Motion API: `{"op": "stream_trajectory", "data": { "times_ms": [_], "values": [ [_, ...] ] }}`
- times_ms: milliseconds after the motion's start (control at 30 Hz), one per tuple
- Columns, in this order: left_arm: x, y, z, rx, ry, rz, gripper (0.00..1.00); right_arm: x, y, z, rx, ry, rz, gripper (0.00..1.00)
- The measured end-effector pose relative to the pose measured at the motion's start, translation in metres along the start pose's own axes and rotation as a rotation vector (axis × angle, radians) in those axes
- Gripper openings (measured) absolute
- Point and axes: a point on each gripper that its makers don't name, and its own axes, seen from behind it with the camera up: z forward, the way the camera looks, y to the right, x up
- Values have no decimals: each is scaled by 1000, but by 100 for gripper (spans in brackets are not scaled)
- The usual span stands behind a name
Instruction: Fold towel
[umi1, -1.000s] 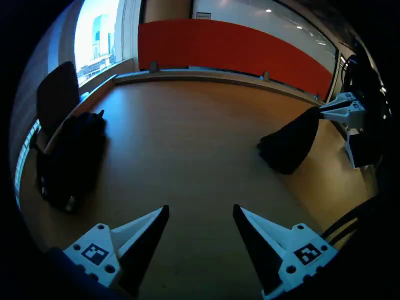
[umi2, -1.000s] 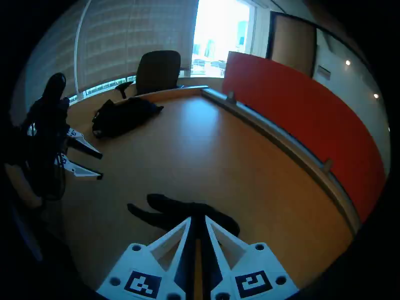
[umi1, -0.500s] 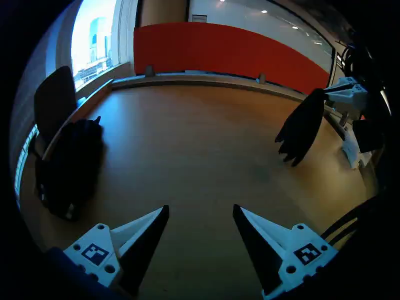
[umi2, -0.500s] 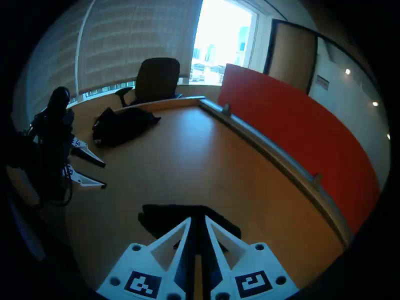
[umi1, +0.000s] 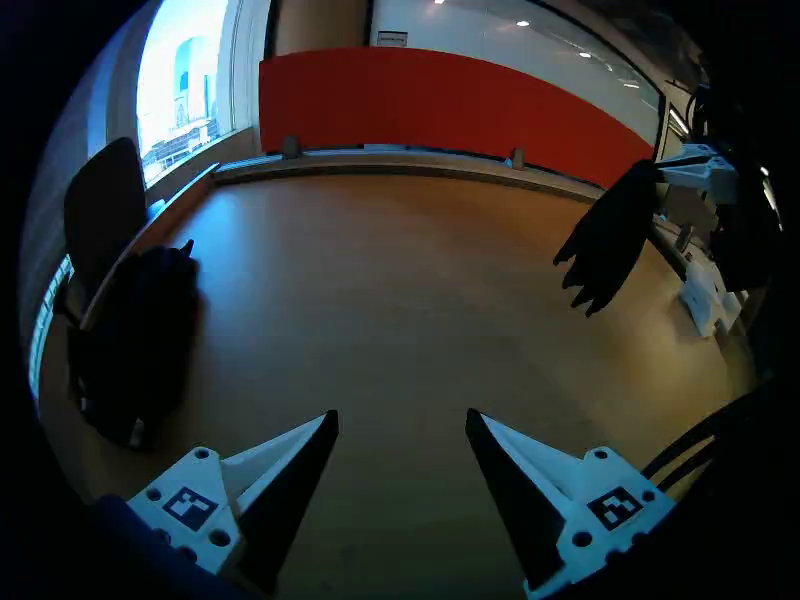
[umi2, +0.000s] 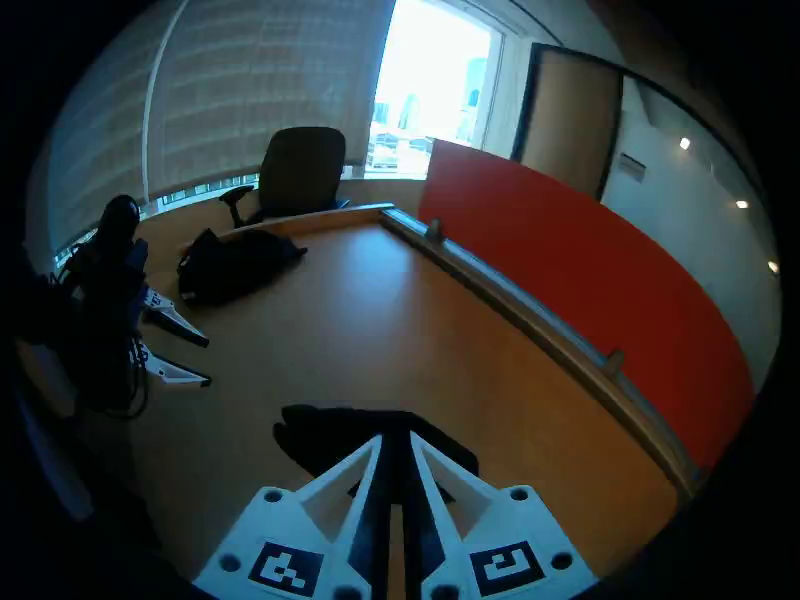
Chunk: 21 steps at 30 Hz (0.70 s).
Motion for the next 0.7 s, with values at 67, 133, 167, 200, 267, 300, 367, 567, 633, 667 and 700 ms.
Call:
{"op": "stream_trajectory", "data": {
  "times_ms": [67, 133, 167, 200, 267, 300, 367, 567, 633, 667, 700],
  "values": [
    [0, 1, 1, -1, -3, 0, 94, -1, 3, -3, -2, 0, 5, 4],
    [0, 2, 2, -2, -3, 0, 94, -4, 7, -7, -5, -4, 11, 4],
    [0, 2, 2, -3, -4, 0, 94, -5, 8, -9, -6, -5, 14, 4],
    [0, 2, 2, -3, -4, 0, 94, -7, 10, -11, -7, -7, 18, 4],
    [0, 4, 3, -4, -4, 2, 94, -10, 14, -15, -9, -10, 27, 4],
    [1, 4, 3, -4, -4, 2, 94, -12, 16, -18, -11, -11, 31, 4],
    [1, 5, 3, -5, -5, 4, 94, -16, 21, -22, -14, -14, 40, 4],
    [0, 8, 4, -6, -11, 13, 94, -30, 38, -38, -31, -22, 58, 4],
    [1, 9, 4, -5, -13, 17, 94, -36, 45, -44, -38, -26, 64, 4],
    [1, 9, 4, -4, -14, 19, 94, -39, 48, -47, -41, -28, 66, 4],
    [1, 10, 4, -4, -14, 20, 94, -42, 52, -50, -43, -30, 69, 4]
  ]
}}
